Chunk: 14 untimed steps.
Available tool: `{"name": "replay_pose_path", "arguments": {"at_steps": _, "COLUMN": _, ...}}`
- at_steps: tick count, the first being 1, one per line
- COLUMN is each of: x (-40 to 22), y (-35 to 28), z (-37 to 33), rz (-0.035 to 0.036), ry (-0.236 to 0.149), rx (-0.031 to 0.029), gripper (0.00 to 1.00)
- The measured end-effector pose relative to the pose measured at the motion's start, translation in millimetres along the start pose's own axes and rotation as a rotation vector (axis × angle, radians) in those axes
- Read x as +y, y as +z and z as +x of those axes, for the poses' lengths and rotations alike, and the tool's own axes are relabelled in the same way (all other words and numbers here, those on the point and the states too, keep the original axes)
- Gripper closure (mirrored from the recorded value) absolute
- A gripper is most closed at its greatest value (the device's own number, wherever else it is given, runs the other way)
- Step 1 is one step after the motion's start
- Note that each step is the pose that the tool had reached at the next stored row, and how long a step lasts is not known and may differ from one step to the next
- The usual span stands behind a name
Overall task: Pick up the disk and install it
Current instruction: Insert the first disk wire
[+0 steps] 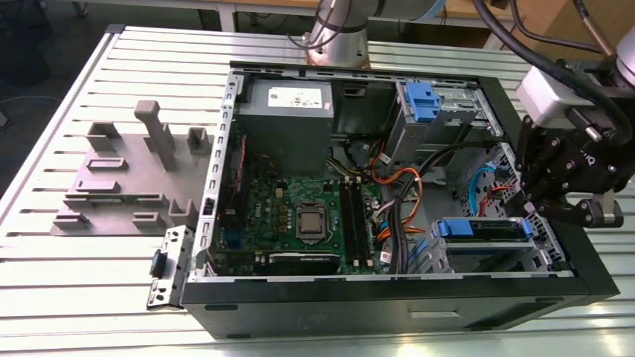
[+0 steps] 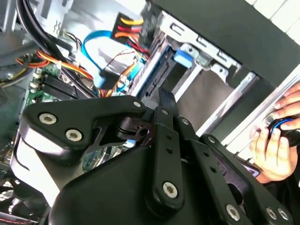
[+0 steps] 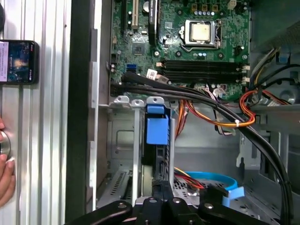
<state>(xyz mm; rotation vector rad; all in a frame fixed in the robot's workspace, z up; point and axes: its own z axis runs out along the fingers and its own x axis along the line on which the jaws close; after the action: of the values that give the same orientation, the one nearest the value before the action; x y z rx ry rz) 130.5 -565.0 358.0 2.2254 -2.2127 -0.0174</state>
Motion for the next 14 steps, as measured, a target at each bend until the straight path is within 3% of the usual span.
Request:
{"name": "replay_pose_path", "arguments": {"at_steps": 8, "x": -6.4, "y": 0.1, "z": -16.1, "rz": -0.0003, "ry": 0.000, "rx": 0.0001, "gripper": 0.89}}
{"name": "replay_pose_path", "arguments": {"at_steps": 11, "x": -7.3, "y": 0.7, "z": -18.6, "rz": -0.0003, "ry": -0.006, "rx": 0.0000, "gripper": 0.89}}
{"name": "replay_pose_path", "arguments": {"at_steps": 14, "x": -7.5, "y": 0.7, "z": -18.6, "rz": -0.0005, "ry": -0.034, "rx": 0.0006, "gripper": 0.89}}
